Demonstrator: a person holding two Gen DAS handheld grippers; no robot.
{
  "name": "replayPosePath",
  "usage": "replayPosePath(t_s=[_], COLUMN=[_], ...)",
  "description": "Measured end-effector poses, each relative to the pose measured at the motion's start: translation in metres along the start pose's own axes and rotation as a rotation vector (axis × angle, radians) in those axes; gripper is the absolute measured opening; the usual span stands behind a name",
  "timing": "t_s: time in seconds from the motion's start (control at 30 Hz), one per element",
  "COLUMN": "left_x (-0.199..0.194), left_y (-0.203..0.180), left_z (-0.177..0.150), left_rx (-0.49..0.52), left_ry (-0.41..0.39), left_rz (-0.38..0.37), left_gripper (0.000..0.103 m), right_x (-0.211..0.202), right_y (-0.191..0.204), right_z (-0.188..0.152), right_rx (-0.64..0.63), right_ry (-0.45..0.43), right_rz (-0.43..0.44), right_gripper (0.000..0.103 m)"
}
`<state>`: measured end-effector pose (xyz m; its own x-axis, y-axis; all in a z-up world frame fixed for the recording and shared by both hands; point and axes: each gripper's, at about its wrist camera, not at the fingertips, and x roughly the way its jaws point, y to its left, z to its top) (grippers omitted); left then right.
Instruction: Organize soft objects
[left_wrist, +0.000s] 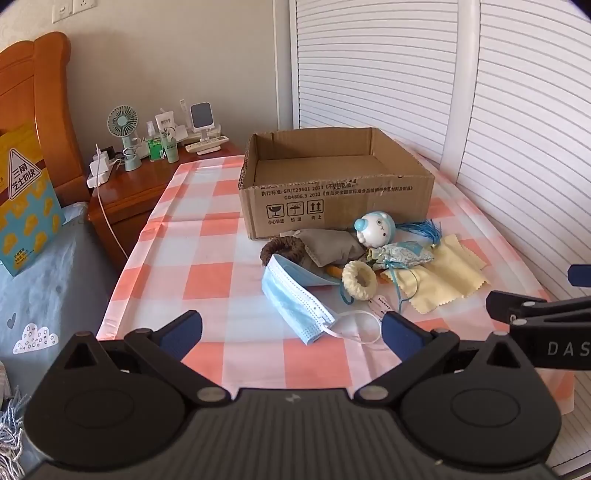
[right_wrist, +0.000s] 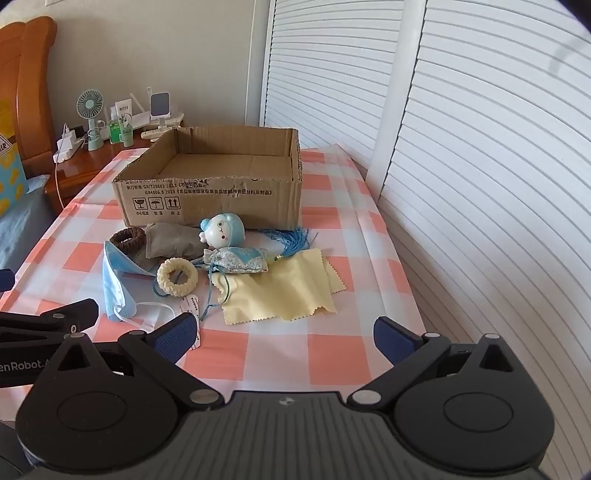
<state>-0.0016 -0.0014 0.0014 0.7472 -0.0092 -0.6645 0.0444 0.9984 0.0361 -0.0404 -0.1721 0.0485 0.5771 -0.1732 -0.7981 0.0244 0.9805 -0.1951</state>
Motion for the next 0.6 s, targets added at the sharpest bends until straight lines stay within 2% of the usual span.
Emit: replayPosePath(t_s=[0.6], left_x=[-0.0012], left_y=[0.0011], left_z=[0.0011], left_rx=[-0.002], left_ry=[-0.005], left_rz=[0.0], left_gripper=[0.103], right_x=[-0.0022], right_y=[-0.0013], right_z=[0.0006], right_rx=[0.004], right_ry=[-0.004], right_rz=[0.0], right_gripper=[0.103])
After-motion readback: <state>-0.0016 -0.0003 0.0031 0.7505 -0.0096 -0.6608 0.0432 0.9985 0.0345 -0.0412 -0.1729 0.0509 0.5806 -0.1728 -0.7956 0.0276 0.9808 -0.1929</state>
